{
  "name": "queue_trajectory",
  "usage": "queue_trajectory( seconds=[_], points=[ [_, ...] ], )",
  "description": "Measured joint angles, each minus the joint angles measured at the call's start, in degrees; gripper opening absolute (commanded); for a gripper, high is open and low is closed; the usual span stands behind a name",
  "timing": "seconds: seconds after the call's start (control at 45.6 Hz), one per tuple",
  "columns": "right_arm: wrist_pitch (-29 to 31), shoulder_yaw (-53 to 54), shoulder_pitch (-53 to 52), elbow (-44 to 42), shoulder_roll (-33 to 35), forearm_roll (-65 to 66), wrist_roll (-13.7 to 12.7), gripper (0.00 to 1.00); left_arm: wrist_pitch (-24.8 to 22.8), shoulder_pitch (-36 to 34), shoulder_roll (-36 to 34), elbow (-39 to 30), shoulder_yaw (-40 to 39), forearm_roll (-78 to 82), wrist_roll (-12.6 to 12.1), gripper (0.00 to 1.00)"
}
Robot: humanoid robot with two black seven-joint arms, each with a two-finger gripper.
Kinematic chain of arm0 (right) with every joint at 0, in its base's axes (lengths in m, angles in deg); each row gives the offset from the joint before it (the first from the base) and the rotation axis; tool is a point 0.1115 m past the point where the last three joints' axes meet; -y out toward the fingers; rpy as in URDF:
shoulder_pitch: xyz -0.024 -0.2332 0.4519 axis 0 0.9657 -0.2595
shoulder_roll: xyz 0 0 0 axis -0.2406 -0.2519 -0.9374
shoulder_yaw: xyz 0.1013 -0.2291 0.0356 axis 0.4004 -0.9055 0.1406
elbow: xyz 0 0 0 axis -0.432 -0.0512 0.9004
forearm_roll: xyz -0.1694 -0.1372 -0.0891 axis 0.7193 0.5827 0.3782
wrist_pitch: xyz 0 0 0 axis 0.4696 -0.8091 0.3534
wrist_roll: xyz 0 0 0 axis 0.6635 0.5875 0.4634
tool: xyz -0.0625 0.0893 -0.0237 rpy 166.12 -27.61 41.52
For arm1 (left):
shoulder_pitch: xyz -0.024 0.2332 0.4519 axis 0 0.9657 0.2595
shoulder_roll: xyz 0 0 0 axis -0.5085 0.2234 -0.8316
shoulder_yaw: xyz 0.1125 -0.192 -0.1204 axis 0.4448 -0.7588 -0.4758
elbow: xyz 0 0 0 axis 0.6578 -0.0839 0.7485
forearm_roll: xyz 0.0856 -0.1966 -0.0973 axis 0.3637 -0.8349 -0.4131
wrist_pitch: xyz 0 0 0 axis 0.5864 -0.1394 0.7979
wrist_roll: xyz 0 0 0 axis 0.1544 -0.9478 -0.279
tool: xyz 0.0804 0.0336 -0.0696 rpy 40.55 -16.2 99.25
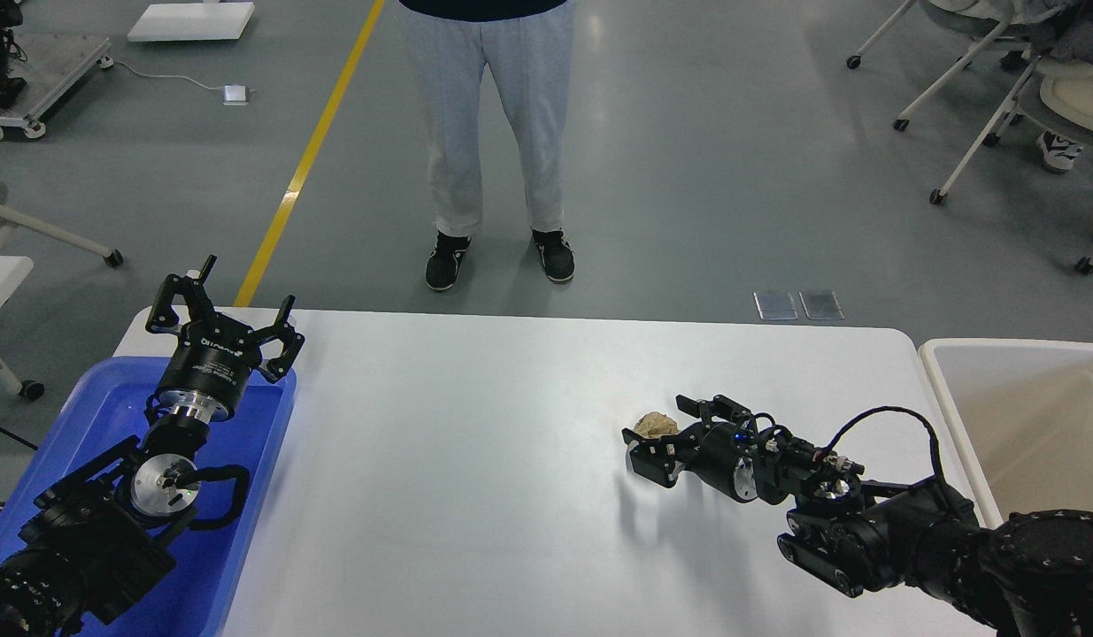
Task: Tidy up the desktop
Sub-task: 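Close the right gripper on the paper ball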
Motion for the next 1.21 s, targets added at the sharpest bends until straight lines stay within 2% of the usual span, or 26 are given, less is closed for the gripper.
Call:
queue_trajectory(
  seconds=[1.097,1.163,1.207],
  points=[
    [-0.46,-1.27,1.94,-3.73,-2.46,-1.65,0.22,0.98,0.0,0.0,-0.02,-0.01,0.0,0.0,0.0,1.0],
    [-0.5,-1.27,2.02,-4.32,-2.51,-1.66,0.22,0.95,0.0,0.0,-0.02,-0.01,0.0,0.0,0.0,1.0],
    [-0.51,-1.28,2.05,-4.56,-2.54,-1.67,0.22,0.84,0.0,0.0,-0.02,-0.01,0.0,0.0,0.0,1.0]
  ],
)
